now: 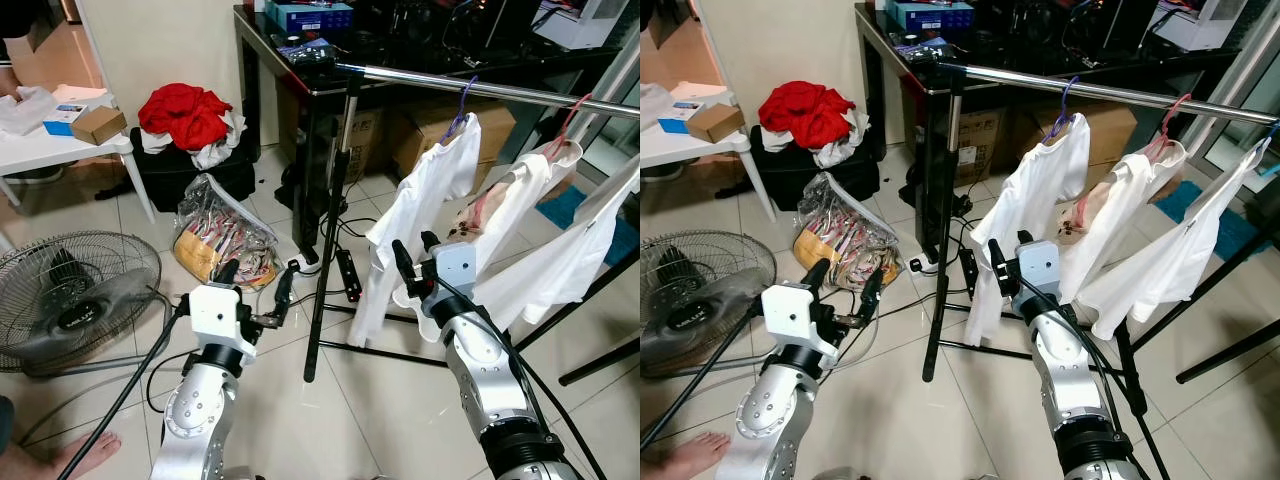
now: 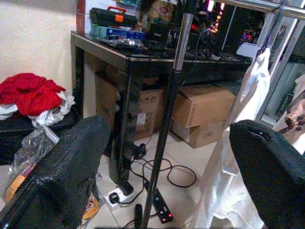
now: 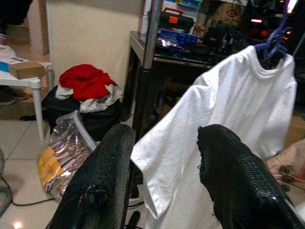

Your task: Hang hanger

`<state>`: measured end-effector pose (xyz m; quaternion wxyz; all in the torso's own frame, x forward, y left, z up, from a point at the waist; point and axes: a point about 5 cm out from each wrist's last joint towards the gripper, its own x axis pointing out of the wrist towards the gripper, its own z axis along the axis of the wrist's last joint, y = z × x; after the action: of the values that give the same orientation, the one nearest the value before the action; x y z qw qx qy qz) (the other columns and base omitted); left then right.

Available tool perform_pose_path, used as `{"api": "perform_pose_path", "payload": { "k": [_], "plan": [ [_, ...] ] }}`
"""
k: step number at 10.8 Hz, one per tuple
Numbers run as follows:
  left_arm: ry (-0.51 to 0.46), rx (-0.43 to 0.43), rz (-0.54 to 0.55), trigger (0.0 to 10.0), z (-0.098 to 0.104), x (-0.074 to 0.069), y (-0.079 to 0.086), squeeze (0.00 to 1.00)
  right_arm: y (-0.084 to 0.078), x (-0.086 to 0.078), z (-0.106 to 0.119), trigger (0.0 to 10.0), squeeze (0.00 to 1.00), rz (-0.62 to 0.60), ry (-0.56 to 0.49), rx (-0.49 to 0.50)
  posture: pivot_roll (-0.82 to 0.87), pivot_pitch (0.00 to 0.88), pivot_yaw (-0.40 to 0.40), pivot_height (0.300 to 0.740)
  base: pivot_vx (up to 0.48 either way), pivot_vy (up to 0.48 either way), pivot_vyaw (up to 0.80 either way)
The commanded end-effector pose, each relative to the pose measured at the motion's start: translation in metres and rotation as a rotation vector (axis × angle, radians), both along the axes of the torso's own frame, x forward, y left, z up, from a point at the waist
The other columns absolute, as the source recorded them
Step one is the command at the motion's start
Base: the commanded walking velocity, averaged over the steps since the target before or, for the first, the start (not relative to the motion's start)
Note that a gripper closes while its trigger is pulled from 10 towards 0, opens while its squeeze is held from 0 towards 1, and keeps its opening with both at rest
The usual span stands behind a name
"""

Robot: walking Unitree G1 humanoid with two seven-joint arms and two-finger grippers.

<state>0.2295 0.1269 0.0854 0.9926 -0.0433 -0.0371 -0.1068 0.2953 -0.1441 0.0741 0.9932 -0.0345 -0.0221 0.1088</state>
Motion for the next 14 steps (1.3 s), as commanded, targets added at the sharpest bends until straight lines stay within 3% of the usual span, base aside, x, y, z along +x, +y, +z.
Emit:
{"api": "perform_pose_path", "payload": {
  "k": [1,4,14],
  "plan": [
    [-0.013,0.009,0.011,10.0,0.0017,0.0004,-0.0011,0.00,-0.0037,0.0004,0.0030,10.0,0.00,-0.030,-0.023,-0.005,0.14,0.000,-0.062,0.740,0.000,0.000,0.00],
    [0.000,0.038,0.039,10.0,-0.0015,-0.0003,0.0070,0.00,-0.0042,-0.0031,0.0000,10.0,0.00,-0.041,-0.023,-0.009,0.13,0.000,-0.054,0.740,0.086,0.000,0.00],
    [-0.002,0.044,0.009,10.0,-0.0005,0.0015,0.0020,0.00,-0.0025,-0.0036,-0.0003,10.0,0.00,-0.044,-0.026,-0.006,0.12,0.000,-0.052,0.740,0.312,0.000,0.00]
  ]
}}
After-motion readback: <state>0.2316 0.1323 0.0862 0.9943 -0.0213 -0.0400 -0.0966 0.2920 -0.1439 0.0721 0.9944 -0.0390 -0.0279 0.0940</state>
